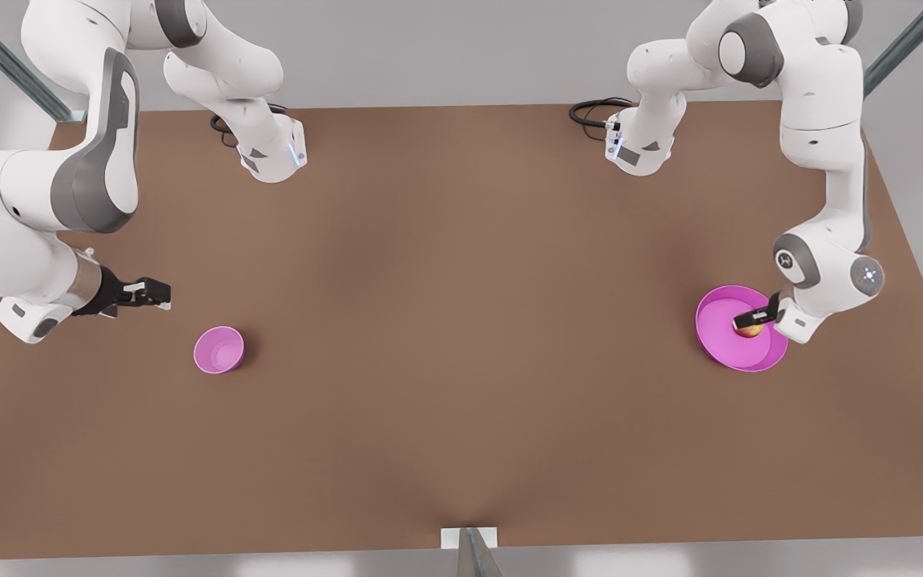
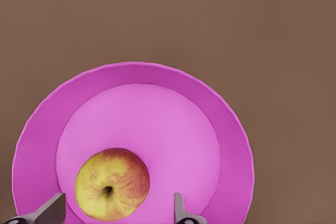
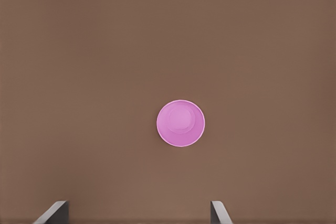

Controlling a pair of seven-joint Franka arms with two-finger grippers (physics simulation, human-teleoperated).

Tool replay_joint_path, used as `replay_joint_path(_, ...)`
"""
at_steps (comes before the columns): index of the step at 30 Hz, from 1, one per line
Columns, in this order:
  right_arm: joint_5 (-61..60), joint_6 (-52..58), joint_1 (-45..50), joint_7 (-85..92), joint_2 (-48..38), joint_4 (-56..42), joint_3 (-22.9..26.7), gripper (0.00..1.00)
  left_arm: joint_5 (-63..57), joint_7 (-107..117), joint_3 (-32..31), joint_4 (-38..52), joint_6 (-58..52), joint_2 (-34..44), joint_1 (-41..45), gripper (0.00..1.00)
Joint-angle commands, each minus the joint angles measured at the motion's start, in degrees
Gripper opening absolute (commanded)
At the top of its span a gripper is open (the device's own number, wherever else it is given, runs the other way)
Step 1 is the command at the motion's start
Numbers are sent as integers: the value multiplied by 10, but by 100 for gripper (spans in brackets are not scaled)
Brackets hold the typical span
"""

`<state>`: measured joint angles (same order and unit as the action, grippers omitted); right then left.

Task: Use the left arm to pick up the apple from the plate, transfer it to the gripper of the right arm, and then use the right arm to place it into the bowl

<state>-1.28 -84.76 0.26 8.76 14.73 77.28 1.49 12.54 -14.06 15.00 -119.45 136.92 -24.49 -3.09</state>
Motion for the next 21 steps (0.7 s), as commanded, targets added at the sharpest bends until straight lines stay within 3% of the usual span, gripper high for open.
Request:
replay_joint_path(1, 0, 0, 0, 4, -1, 0, 0, 100, 0, -132, 0, 0, 42, -9, 0, 100)
replay_joint_path(10, 0, 0, 0, 4, -1, 0, 0, 100, -1, -132, -1, 1, 56, -42, 0, 99)
replay_joint_path(13, 0, 0, 0, 4, -1, 0, 0, 100, -1, -132, -1, 0, 56, -42, 1, 80)
replay_joint_path(21, 0, 0, -1, 12, -1, 0, 1, 100, -1, -132, -1, 1, 56, -51, 1, 79)
